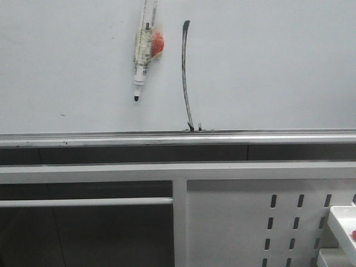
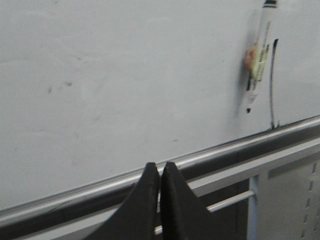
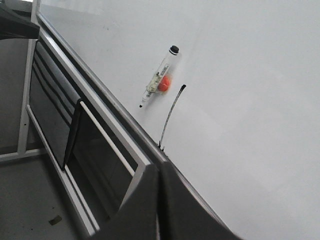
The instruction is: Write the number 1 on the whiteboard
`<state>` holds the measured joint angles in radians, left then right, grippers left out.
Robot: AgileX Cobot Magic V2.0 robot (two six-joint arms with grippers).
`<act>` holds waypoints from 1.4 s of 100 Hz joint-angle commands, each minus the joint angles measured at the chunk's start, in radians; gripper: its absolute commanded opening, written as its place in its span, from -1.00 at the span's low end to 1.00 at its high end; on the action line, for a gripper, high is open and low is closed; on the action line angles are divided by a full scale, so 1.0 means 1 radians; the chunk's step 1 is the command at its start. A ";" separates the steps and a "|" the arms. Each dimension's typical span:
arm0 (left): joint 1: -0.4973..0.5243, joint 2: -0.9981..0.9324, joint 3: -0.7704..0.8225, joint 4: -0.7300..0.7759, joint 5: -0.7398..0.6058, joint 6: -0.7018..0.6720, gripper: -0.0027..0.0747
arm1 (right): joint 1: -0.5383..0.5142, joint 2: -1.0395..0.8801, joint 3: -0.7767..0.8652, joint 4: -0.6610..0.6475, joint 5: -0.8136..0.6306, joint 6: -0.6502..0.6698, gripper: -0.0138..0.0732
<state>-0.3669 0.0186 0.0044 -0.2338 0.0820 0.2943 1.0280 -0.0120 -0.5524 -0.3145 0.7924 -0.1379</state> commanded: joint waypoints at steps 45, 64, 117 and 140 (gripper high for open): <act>0.230 -0.044 0.034 -0.020 0.202 -0.024 -0.98 | -0.005 0.019 -0.024 -0.016 -0.076 0.002 -0.84; 0.230 -0.044 0.034 -0.020 0.202 -0.024 -0.98 | -0.005 0.019 -0.024 -0.016 -0.076 0.002 -0.84; 0.230 -0.044 0.034 -0.020 0.202 -0.024 -0.98 | -0.005 0.019 -0.023 -0.016 -0.074 0.002 -0.84; 0.230 -0.044 0.034 -0.020 0.202 -0.024 -0.98 | -0.034 0.019 0.050 -0.186 -0.060 0.082 -0.84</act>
<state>-0.1392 -0.0052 0.0044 -0.2375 0.3361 0.2795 1.0206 -0.0120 -0.5191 -0.4047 0.8115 -0.1282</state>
